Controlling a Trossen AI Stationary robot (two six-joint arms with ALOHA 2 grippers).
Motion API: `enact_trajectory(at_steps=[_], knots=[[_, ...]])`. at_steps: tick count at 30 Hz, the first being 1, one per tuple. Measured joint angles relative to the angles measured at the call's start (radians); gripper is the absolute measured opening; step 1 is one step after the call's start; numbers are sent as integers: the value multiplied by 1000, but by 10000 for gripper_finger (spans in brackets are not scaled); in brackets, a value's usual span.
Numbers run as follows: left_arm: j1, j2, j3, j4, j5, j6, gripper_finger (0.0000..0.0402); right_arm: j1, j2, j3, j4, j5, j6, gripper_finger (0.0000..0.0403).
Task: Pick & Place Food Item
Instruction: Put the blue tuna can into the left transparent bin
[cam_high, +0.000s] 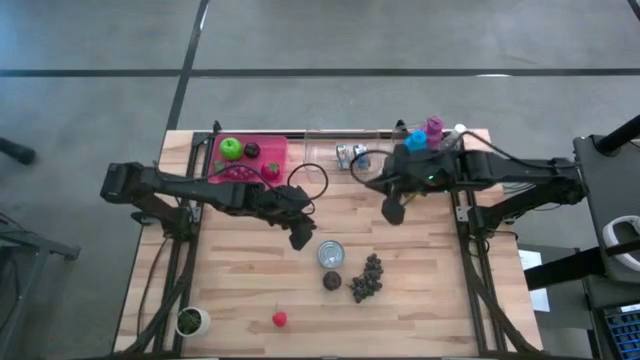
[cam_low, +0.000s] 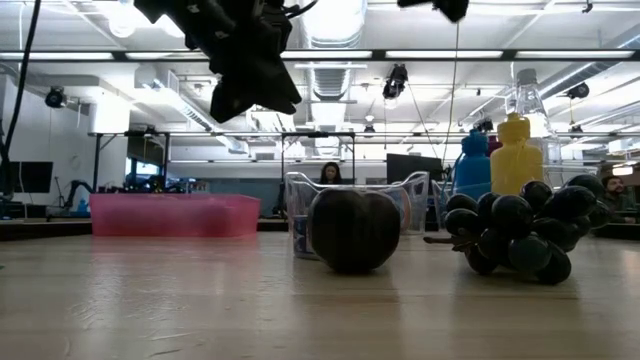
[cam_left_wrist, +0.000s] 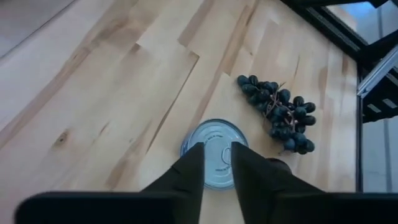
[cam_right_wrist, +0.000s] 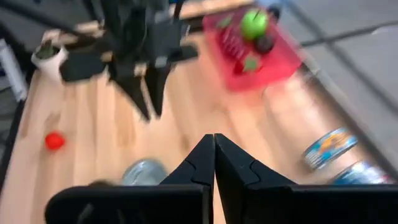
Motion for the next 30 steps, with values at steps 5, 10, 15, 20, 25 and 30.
enact_trajectory(at_steps=[5,10,15,20,25,30], knots=[[-1,0,0,-5,0,22,37,-1,6,-129,98,-160,26,8],[-1,0,0,-6,0,22,5,0,28,-243,197,-277,32,8],[-1,-30,1,-23,0,22,5,-1,84,-303,264,-308,41,8],[-2,-93,1,-81,0,21,4,-1,184,-289,263,-352,34,8],[-13,-147,0,-146,-9,20,4,0,279,-235,267,-421,-17,8],[-33,-174,0,-198,-15,18,3,-1,359,-195,264,-493,-45,8]])
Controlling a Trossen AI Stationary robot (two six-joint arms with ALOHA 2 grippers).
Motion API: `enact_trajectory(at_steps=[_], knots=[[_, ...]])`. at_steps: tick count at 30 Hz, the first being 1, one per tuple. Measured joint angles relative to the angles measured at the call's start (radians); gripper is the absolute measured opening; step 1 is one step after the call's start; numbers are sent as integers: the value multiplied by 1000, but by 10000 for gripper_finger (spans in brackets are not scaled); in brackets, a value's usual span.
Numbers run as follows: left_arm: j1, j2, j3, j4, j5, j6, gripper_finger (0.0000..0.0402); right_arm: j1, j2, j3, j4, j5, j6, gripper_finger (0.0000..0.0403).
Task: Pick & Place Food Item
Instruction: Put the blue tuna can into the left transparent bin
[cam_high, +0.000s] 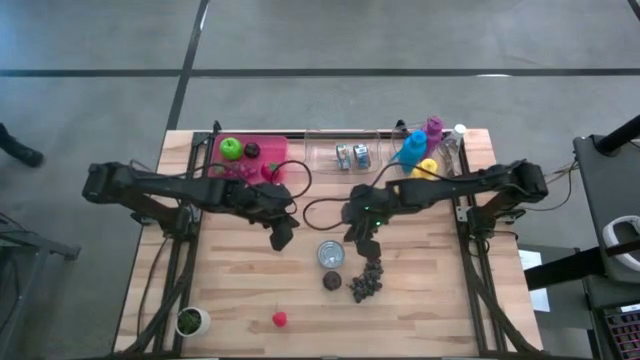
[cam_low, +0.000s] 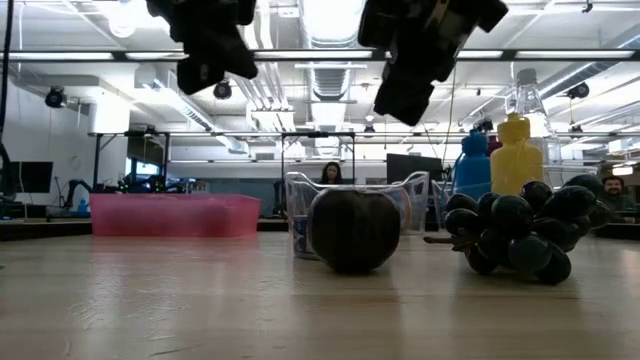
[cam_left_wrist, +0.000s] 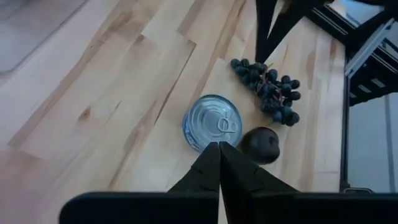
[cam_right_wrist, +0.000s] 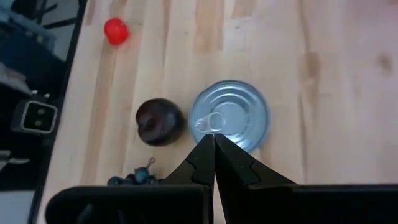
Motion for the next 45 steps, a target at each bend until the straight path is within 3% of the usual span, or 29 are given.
enact_trajectory(at_steps=[7,22,45], knots=[[-16,-26,0,-17,0,0,3,-15,90,13,10,-74,-28,8],[-18,-34,0,-40,0,-1,3,-36,240,-7,64,-85,-66,8],[-18,-34,0,-35,-19,-24,3,-68,270,-16,81,-81,-94,8]])
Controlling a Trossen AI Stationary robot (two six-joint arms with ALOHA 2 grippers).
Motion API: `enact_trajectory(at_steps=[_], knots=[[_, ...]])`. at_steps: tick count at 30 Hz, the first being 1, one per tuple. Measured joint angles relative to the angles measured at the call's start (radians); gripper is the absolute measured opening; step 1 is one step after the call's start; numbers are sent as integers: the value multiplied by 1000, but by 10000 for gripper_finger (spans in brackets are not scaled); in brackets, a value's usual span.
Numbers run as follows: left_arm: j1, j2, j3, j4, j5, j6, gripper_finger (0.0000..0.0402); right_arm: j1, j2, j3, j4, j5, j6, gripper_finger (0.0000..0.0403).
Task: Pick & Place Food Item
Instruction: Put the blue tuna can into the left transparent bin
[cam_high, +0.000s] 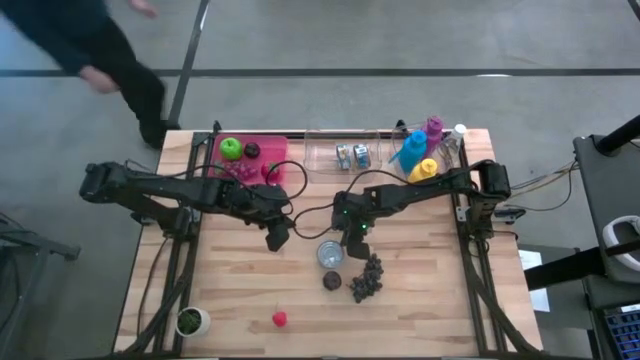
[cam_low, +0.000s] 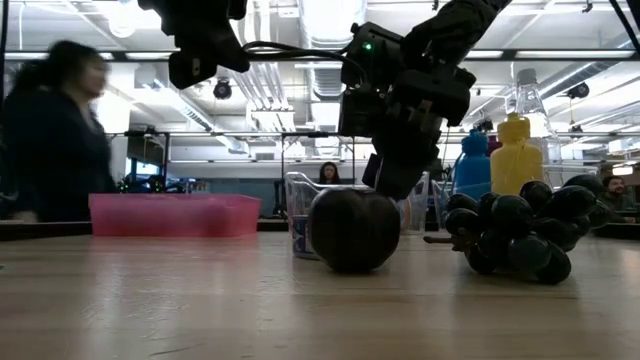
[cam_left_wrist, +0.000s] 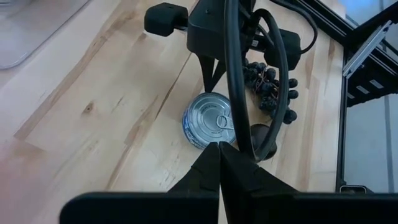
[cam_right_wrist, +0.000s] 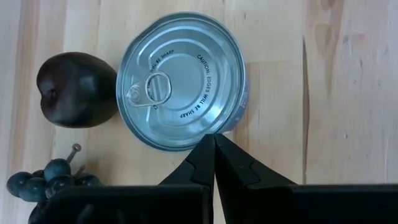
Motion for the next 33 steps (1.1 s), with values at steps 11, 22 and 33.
enact_trajectory(at_steps=[11,22,33], knots=[[0,0,0,0,0,-3,3,3,-18,29,-14,24,143,8],[0,0,0,0,0,-2,3,16,-17,28,-10,53,168,8],[0,0,0,0,0,-2,3,14,-17,-11,46,53,164,8]])
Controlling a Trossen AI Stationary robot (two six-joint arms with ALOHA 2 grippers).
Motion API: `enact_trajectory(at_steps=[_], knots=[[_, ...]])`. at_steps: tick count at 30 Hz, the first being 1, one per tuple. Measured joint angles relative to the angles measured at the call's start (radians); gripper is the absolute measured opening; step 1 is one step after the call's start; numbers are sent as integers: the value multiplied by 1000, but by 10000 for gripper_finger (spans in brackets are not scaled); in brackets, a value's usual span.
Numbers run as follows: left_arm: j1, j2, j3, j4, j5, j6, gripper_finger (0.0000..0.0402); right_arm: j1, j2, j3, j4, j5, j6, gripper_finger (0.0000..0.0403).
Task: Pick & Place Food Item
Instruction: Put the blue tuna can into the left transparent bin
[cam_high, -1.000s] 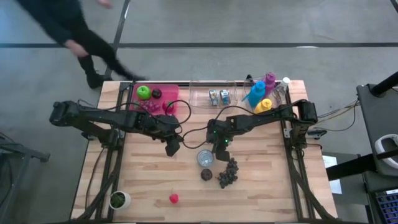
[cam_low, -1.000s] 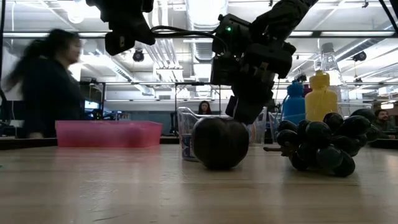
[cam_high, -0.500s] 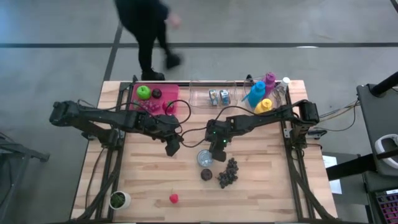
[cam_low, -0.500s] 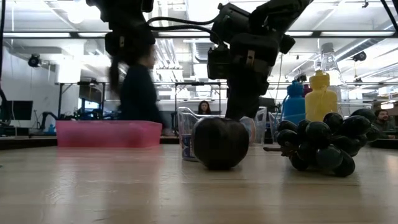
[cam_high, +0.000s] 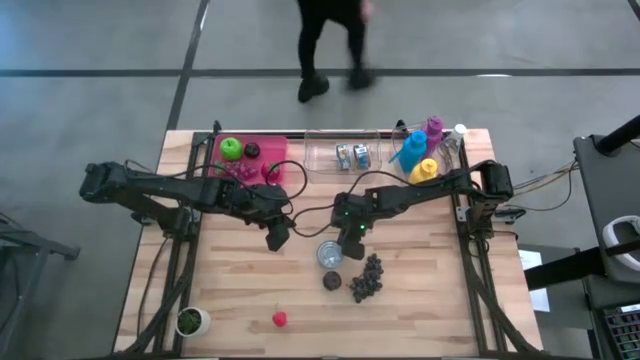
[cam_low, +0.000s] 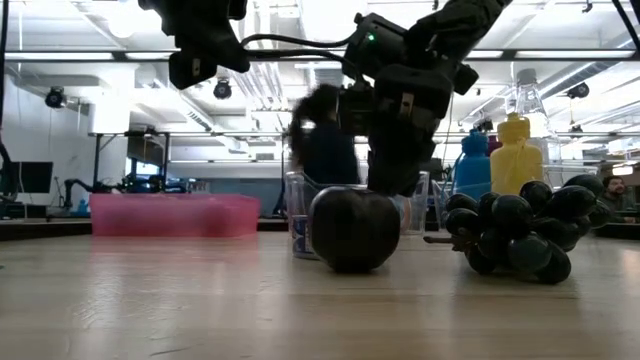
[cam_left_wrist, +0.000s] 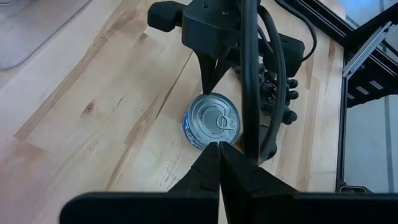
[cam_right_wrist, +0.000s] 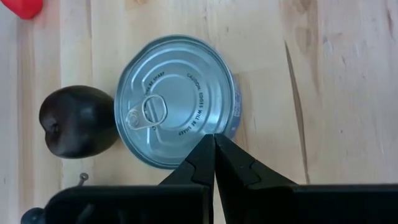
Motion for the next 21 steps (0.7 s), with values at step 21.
enact_trajectory(at_steps=[21], knots=[[0,0,0,0,0,2,3,-2,26,-3,12,10,14,8]])
